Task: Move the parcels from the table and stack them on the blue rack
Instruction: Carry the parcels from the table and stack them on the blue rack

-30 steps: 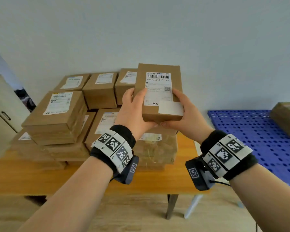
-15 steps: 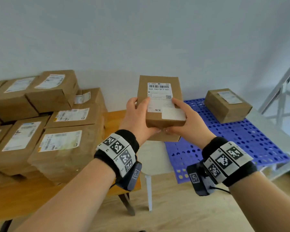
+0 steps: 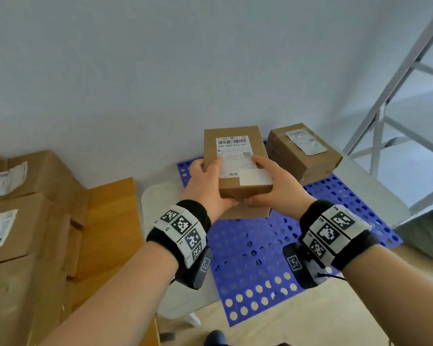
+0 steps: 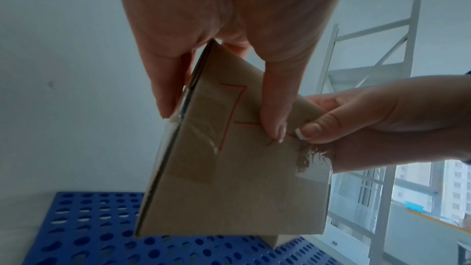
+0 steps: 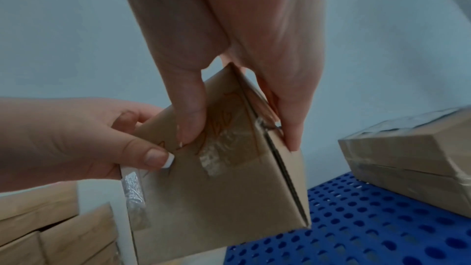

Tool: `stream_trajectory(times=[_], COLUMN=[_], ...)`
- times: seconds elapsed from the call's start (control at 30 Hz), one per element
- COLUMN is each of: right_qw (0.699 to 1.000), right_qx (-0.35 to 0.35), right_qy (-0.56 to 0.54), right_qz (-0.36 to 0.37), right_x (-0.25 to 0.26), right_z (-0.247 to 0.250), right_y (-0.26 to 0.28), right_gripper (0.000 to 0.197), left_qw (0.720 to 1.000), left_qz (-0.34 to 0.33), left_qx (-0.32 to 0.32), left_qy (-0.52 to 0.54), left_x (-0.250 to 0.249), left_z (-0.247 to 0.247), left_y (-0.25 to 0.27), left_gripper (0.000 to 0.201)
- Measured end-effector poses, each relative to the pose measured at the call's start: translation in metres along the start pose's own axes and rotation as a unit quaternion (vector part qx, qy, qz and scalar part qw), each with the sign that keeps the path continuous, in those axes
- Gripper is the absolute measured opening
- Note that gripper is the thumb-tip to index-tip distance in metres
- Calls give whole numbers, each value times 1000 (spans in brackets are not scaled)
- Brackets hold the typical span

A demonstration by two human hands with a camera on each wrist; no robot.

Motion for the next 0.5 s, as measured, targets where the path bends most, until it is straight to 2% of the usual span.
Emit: stream_trajectory(times=[0.13,0.33,0.5], right_qw=[999,989,970], right_qx=[41,129,215], right_qy=[12,65,109], right_qz=[-26,-33,-5], right_x=[-35,-83,-114], right_z=[3,11,27], right_y=[-23,-54,-71], right_gripper=[94,94,82], left_qw=[999,990,982], left_qz=[33,118,178], left_qx=[38,70,58], left_qy=[-12,-33,-34], left_x=[-6,-16,-36], left_z=[-27,-71,-102], left_y=[-29,-59,-70], left_gripper=[97,93,92])
Point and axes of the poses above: each hand's wrist, its own y-axis away from the middle knuckle, its own z-axis out of the back of the hand, x = y × z, the point moved 6 cm from there along -y, towards the middle knuckle, and after that the axes turned 12 degrees about z, right-handed, at the moved point
